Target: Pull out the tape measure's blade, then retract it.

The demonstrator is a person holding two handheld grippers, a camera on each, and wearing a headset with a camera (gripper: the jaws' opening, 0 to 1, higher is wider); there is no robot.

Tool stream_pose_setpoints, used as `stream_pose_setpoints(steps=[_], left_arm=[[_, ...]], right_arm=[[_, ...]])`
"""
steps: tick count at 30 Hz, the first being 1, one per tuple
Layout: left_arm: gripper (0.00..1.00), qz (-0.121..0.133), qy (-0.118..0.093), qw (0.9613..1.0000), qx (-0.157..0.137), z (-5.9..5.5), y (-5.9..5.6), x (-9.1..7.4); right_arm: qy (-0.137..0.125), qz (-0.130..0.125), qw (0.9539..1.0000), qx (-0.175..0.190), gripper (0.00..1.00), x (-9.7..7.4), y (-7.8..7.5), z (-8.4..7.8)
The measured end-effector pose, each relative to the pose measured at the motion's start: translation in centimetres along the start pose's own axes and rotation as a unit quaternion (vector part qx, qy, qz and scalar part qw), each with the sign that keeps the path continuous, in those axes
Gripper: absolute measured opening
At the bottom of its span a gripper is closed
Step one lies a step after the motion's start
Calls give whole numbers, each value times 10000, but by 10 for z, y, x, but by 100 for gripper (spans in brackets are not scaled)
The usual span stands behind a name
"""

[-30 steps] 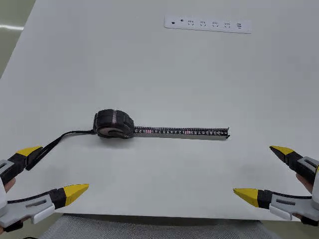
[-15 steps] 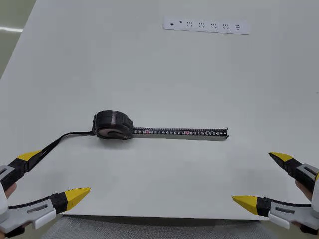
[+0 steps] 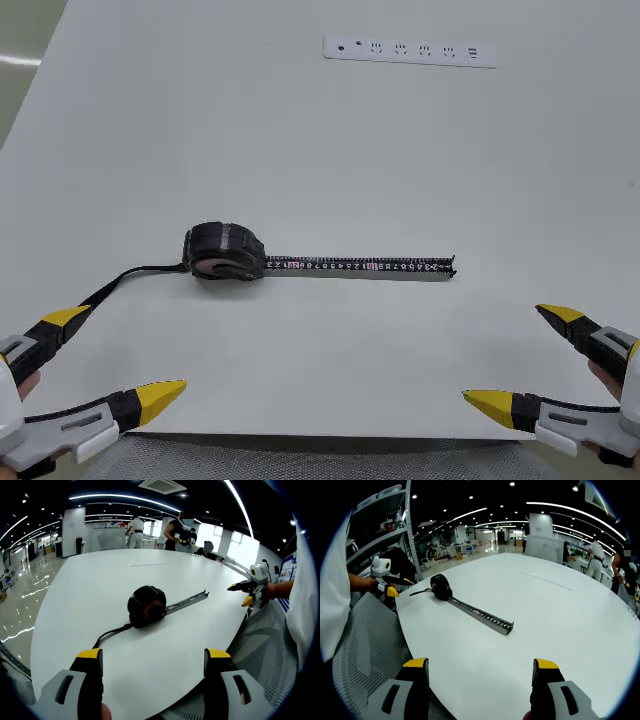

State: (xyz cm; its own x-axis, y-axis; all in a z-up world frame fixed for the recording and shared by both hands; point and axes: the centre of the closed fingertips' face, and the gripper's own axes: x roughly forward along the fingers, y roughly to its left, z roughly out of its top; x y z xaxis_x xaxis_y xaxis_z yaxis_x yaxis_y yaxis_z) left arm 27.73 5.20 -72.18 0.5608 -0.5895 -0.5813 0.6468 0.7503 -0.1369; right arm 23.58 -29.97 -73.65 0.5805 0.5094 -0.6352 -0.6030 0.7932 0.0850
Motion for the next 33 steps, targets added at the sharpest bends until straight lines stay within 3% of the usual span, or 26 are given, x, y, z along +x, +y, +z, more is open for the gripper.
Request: stream_pose_setpoints(steps=[8, 23, 33], left_arm=[[77, 89, 11, 9999, 115, 9, -5, 13], [78, 50, 155, 9998, -124, 14, -11, 42], [78, 7, 83, 9998, -200, 33, -14, 60]], right_arm=[[25, 13, 10000, -47, 83, 2, 1, 0], [22, 19, 10000, -64, 83, 6, -2, 2], [18, 25, 9999, -99, 83, 8, -5, 4]])
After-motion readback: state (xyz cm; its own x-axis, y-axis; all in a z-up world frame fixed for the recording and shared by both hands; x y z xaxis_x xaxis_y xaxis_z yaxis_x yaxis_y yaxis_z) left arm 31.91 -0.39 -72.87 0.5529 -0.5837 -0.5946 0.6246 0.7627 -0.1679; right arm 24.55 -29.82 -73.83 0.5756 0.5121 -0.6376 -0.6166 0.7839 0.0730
